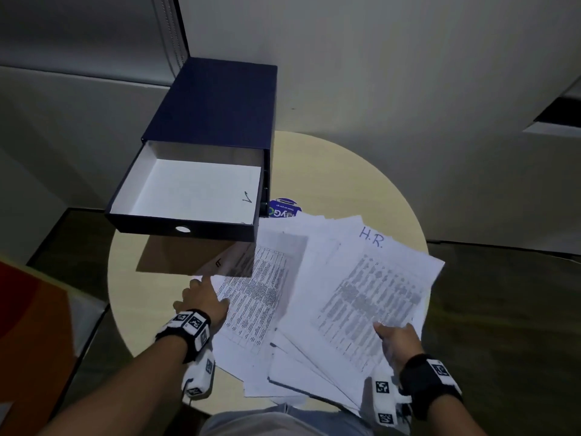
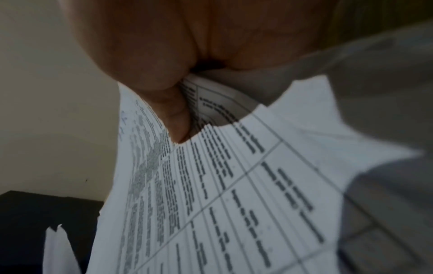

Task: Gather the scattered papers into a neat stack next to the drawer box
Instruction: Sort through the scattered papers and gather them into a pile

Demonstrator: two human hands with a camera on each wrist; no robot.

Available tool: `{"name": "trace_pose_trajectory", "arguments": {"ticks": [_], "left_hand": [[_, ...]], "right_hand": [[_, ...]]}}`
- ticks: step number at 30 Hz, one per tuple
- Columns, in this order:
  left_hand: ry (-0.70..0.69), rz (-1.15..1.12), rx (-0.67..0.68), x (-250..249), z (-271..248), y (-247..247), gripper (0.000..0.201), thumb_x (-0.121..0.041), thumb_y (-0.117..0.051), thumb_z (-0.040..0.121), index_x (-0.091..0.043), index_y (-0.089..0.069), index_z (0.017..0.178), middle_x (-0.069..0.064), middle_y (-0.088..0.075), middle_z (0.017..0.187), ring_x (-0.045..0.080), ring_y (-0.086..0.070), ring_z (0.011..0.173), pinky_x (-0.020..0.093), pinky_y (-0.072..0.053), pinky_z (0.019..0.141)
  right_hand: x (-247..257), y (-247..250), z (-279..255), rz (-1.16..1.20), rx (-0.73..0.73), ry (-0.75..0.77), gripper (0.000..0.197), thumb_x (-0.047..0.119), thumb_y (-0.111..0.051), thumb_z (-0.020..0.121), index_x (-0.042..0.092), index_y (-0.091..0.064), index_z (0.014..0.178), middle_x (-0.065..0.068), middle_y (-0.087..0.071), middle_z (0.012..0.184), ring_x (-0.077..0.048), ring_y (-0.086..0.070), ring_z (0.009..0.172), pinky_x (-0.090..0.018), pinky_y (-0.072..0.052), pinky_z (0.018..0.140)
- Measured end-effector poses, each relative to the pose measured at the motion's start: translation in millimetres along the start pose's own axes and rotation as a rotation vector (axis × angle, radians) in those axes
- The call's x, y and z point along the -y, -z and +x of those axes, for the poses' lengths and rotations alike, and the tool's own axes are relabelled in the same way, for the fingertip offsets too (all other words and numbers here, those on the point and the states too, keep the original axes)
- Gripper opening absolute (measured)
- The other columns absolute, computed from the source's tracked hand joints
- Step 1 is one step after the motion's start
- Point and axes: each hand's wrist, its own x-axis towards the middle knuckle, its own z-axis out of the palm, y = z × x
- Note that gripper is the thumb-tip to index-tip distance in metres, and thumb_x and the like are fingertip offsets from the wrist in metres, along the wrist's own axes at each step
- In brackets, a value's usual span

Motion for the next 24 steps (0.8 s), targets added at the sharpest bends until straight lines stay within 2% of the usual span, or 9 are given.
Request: {"name": "trace_pose_trajectory", "arguments": {"ticks": [4, 6, 10, 12, 15, 17, 20, 22, 24], "left_hand": [[-0.042, -0.188, 0.114, 0.6, -2.0, 2.6, 0.040, -0.038, -0.063, 0.086, -0.016, -0.048, 0.116, 0.013, -0.064, 0.111, 0.030, -0.059, 0.092, 0.035, -0.048, 0.080], [-0.049, -0.264, 0.138, -3.0, -4.7, 0.5, 0.034, -0.034, -0.064, 0.087, -0.011, -0.054, 0.110, 0.015, -0.065, 0.110, 0.029, -0.059, 0.090, 0.030, -0.046, 0.075], [-0.033, -0.345, 0.170, -11.6, -11.0, -2.8, 0.043, -0.034, -0.064, 0.084, -0.009, -0.055, 0.117, 0.014, -0.063, 0.116, 0.029, -0.060, 0.094, 0.032, -0.048, 0.077], [-0.001, -0.416, 0.190, -13.6, -11.8, -4.8, 0.054, -0.037, -0.066, 0.078, -0.012, -0.052, 0.125, 0.012, -0.064, 0.119, 0.029, -0.064, 0.096, 0.034, -0.054, 0.078], [0.018, -0.469, 0.207, -15.6, -18.4, 1.5, 0.035, -0.030, -0.068, 0.085, -0.008, -0.052, 0.106, 0.005, -0.063, 0.092, 0.026, -0.061, 0.086, 0.036, -0.053, 0.079], [0.061, -0.489, 0.188, -12.8, -22.6, 5.4, 0.034, -0.029, -0.068, 0.087, -0.008, -0.048, 0.105, 0.005, -0.059, 0.087, 0.028, -0.057, 0.089, 0.034, -0.047, 0.078], [0.125, -0.491, 0.029, -8.5, -20.0, 6.1, 0.051, -0.031, -0.075, 0.078, -0.002, -0.058, 0.117, 0.015, -0.061, 0.118, 0.035, -0.058, 0.109, 0.042, -0.051, 0.090], [0.159, -0.381, -0.024, -5.9, -14.7, 3.8, 0.066, -0.037, -0.077, 0.073, -0.004, -0.056, 0.126, 0.014, -0.037, 0.148, 0.037, -0.040, 0.130, 0.045, -0.041, 0.105], [0.186, -0.359, 0.013, -4.3, -5.3, -1.0, 0.066, -0.048, -0.074, 0.062, -0.009, -0.065, 0.114, 0.015, -0.042, 0.143, 0.037, -0.047, 0.123, 0.045, -0.046, 0.101]], "right_hand": [[-24.1, 25.8, 7.5, 0.118, -0.044, -0.131, 0.030, 0.020, -0.073, 0.085, 0.009, -0.045, 0.091, -0.008, -0.057, 0.051, -0.023, -0.055, 0.039, -0.029, -0.049, 0.042], [-27.2, 23.7, 5.5, 0.138, -0.015, -0.136, 0.028, 0.019, -0.073, 0.083, 0.012, -0.047, 0.092, -0.008, -0.054, 0.048, -0.020, -0.053, 0.038, -0.028, -0.047, 0.042], [-7.9, 0.6, -11.9, 0.083, 0.048, -0.087, 0.079, 0.010, -0.067, 0.090, 0.004, -0.016, 0.151, -0.022, -0.065, 0.070, -0.037, -0.061, 0.059, -0.046, -0.054, 0.070], [-0.1, -14.2, -22.3, 0.069, 0.097, -0.104, 0.083, 0.007, -0.071, 0.085, 0.013, -0.019, 0.149, -0.023, -0.065, 0.067, -0.039, -0.060, 0.057, -0.061, -0.047, 0.093], [-9.4, -29.4, -2.1, 0.101, 0.167, -0.088, 0.096, 0.020, -0.079, 0.082, 0.006, -0.016, 0.154, -0.015, -0.066, 0.067, -0.035, -0.061, 0.068, -0.059, -0.033, 0.109], [-7.8, -30.0, 1.7, 0.132, 0.174, -0.058, 0.098, 0.030, -0.091, 0.066, 0.014, -0.035, 0.144, -0.012, -0.073, 0.104, -0.041, -0.058, 0.107, -0.063, -0.023, 0.114], [-34.2, -6.1, 45.1, 0.288, 0.087, -0.034, 0.108, 0.019, -0.085, 0.074, 0.005, -0.015, 0.155, -0.017, -0.034, 0.155, -0.034, -0.029, 0.145, -0.057, -0.023, 0.116], [-62.1, 13.6, 76.6, 0.350, 0.093, -0.088, 0.117, 0.028, -0.093, 0.062, 0.010, -0.023, 0.153, -0.018, -0.045, 0.149, -0.037, -0.047, 0.134, -0.065, -0.037, 0.105], [-59.1, 21.0, 67.4, 0.417, 0.014, -0.127, 0.060, 0.026, -0.088, 0.071, 0.004, -0.059, 0.117, -0.022, -0.073, 0.090, -0.028, -0.072, 0.077, -0.051, -0.059, 0.065]]}}
